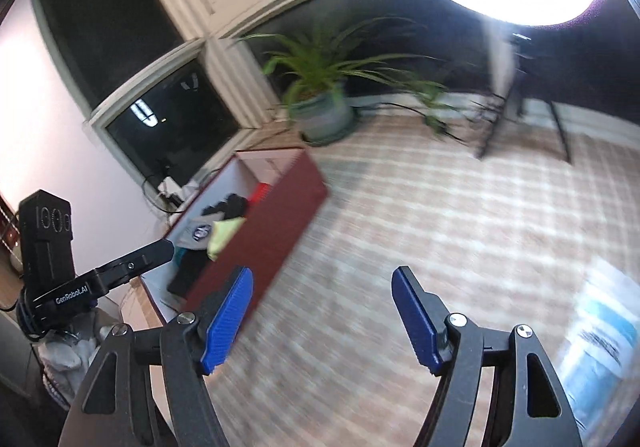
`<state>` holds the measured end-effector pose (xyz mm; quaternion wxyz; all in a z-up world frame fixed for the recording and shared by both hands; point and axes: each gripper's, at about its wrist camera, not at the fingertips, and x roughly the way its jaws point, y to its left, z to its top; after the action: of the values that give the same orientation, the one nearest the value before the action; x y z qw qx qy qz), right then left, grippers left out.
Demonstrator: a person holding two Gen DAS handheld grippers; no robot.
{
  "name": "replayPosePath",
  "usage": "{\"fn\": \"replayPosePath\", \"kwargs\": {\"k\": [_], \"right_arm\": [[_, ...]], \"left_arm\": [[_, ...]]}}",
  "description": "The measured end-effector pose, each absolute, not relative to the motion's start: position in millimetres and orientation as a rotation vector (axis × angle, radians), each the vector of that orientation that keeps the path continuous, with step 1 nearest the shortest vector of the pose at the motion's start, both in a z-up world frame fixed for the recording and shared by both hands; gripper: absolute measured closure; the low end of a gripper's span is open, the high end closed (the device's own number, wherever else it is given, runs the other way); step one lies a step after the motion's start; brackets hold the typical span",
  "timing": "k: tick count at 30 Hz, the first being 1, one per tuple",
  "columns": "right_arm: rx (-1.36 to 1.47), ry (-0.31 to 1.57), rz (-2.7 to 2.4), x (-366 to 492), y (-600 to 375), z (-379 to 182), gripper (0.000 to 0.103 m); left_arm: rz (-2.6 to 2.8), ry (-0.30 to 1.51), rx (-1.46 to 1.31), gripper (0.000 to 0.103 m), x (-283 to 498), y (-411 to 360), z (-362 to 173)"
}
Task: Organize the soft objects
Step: 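Withdraw both open tools from the box toward the face-mask bag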
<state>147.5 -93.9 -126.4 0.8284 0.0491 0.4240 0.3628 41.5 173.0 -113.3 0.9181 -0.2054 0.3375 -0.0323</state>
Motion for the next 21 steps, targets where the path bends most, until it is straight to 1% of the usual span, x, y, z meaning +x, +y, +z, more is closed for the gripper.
{"fn": "replayPosePath", "kwargs": {"k": [8,12,16,21], "right_arm": [[0.248,0.995,0.608,153,-238,-149,0.035],[0.317,1.005,0.563,162,-306,-158,0.035],[0.325,1.041,0.591,183,-346,-168,0.035],[0.266,1.084,0.649,215,-381,-179,0.035]], "left_arm": [[-0.203,0.825,-0.431,0.054,57,94,-137],[-0.25,0.871,-0.438,0.054,55,48,-148],[-0.251,0.899,-0.464,0.054,48,6,-160],[-0.22,0.942,-0.551,0.054,35,-33,-179]]}}
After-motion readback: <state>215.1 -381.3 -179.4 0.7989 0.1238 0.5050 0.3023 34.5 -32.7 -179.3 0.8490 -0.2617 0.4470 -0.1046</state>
